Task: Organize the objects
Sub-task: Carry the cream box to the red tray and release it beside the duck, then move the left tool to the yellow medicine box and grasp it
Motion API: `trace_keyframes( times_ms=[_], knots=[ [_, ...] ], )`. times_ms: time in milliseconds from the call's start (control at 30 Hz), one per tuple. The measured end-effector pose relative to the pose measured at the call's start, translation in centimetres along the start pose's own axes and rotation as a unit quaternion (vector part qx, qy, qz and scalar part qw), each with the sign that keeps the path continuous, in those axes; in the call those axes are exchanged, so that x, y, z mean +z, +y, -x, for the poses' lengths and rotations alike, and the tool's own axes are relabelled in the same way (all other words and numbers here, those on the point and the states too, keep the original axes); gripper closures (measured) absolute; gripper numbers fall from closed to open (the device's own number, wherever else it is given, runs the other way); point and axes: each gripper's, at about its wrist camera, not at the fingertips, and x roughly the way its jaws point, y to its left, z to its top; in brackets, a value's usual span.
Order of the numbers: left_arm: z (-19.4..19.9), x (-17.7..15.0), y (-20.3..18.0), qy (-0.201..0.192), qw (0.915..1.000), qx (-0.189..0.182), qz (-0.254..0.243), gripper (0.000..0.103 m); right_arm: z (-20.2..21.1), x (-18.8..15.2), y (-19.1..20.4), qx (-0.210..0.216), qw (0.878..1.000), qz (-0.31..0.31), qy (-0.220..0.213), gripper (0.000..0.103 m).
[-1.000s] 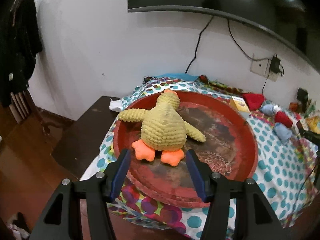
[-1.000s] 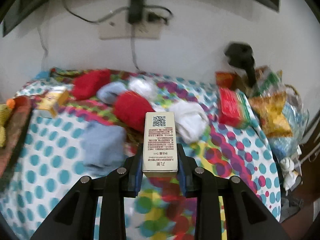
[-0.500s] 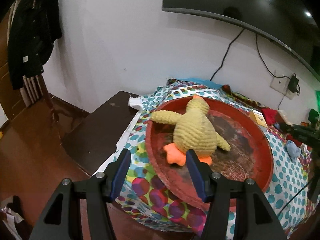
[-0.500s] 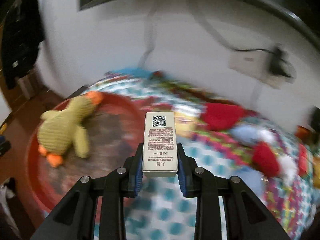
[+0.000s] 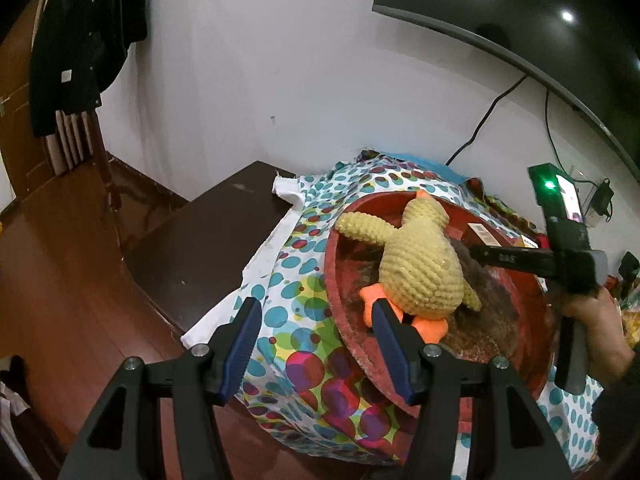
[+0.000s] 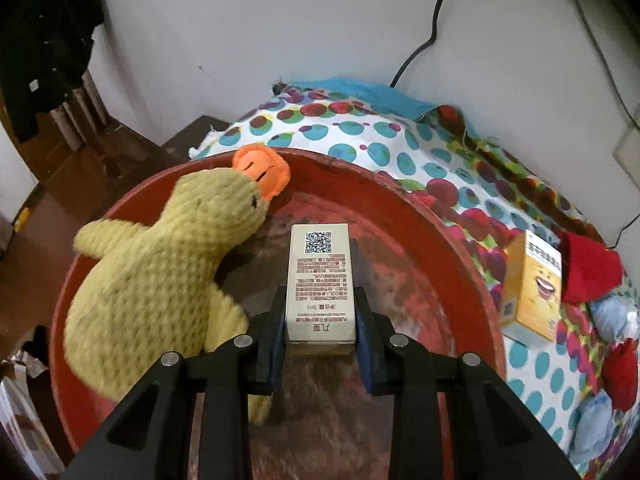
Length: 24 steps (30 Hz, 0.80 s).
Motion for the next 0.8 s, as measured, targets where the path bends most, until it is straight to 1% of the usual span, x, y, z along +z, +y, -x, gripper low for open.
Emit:
trace_keyframes(
  times_ms=[133, 267, 333, 400, 500, 600, 700, 800],
  knots=[
    [-0.6, -0.1, -0.1, 0.009, 1.0000, -0.001, 0.001, 0.044, -1.6, 0.4, -0.2, -0.004, 1.000, -0.006, 0.017, 0.075],
    [-0.8, -0.3, -0.2, 0.013, 0.9999, -0.003, 0.002, 0.044, -2.3, 0.1, -0.6, -0.001, 1.000, -0.012, 0.021, 0.073],
    [-0.9, -0.4, -0.4, 0.013, 0.9999, 0.000, -0.001, 0.044, -2.3, 0.0, -0.7, -0.003, 1.000, -0.013, 0.019, 0.056],
    [-0.9, -0.4, -0.6, 0.012, 0.9999, 0.004, -0.006, 0.044, -1.6, -0.3, -0.7, -0.011, 1.000, -0.012, 0.008, 0.048],
    [-0.6, -0.4, -0.9, 0.007, 0.9999, 0.000, -0.008, 0.044, 0.4, -1.1, -1.3, 0.002, 1.000, -0.016, -0.009, 0.048],
    [-0.4, -0.6, -1.6, 0.006, 0.9999, -0.005, -0.014, 0.044, 3.5, -2.8, -2.5, 0.012, 0.999, -0.017, -0.028, 0.048],
    [-0.5, -0.8, -2.6, 0.011, 0.9996, -0.013, -0.021, 0.044, 6.6, -5.2, -4.7, 0.002, 0.999, -0.010, -0.046, 0.047],
    [-0.4, -1.2, -4.2, 0.014, 0.9991, -0.020, -0.036, 0.044, 8.9, -8.2, -8.3, -0.025, 0.998, -0.020, -0.053, 0.046]
  ],
)
